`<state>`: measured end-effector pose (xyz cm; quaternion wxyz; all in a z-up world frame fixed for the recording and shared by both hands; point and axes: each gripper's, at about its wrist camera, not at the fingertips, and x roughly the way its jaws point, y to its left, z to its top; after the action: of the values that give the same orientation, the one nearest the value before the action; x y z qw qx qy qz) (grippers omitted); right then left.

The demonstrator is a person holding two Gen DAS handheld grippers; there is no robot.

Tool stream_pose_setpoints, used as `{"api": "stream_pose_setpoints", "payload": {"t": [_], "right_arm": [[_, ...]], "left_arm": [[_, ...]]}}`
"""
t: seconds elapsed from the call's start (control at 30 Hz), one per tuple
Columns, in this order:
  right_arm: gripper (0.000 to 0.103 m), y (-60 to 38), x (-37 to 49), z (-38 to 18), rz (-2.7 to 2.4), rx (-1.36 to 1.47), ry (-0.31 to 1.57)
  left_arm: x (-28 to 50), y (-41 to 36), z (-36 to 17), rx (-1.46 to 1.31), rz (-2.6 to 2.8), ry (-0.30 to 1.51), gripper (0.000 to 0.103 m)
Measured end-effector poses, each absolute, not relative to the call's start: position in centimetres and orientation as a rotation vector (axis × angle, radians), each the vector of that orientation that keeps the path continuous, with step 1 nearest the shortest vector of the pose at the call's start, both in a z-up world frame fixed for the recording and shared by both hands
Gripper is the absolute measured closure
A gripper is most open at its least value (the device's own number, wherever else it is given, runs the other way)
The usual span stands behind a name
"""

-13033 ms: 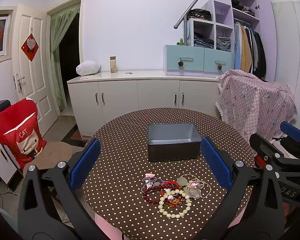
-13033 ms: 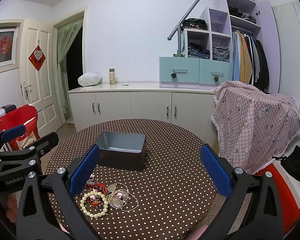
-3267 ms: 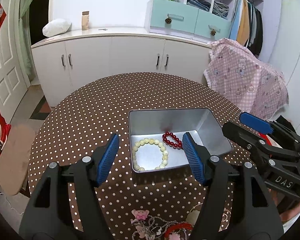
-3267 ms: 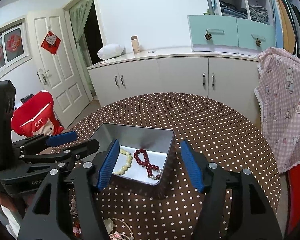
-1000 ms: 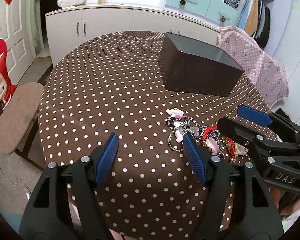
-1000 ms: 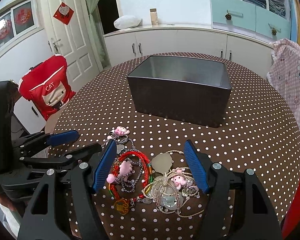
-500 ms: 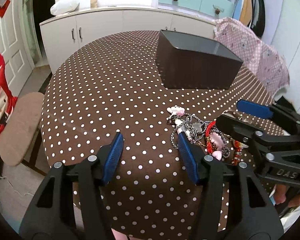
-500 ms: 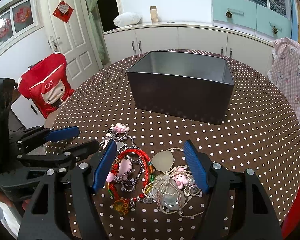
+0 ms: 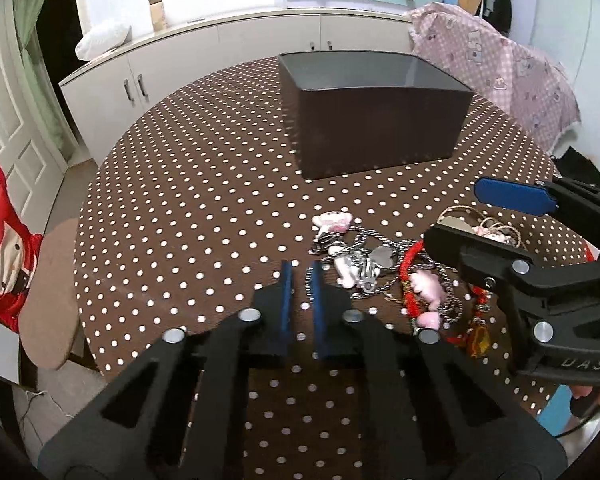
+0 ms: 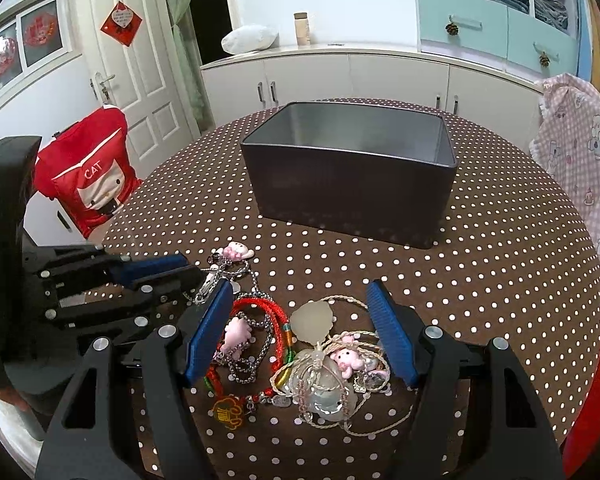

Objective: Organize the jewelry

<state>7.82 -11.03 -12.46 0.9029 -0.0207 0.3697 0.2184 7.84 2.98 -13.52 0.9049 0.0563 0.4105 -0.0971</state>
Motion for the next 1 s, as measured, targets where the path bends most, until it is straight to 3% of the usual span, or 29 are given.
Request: {"api": "stream_pose_setpoints", "payload": {"t": [0.3,0.73,1.0], "right_arm": [[0.037,-11.4,8.1,-12.4,0.445,-0.043,0.761],[0.037,-9.8,8.9,-11.4,0.501,-0.065,0.744],[0.037,-7.9,8.5,-12.1,0.636,-0.088,0.782]], "left_arm": [[7.9,6.5,-12.4,-0.065,-0.207,0.828,0.100],[7.1,9.1,-8.3,-0.128,-0.195,0.704,0.100],[6.2,10.9,-8.4,-0.149,-0.161,0.687,0.100]]}}
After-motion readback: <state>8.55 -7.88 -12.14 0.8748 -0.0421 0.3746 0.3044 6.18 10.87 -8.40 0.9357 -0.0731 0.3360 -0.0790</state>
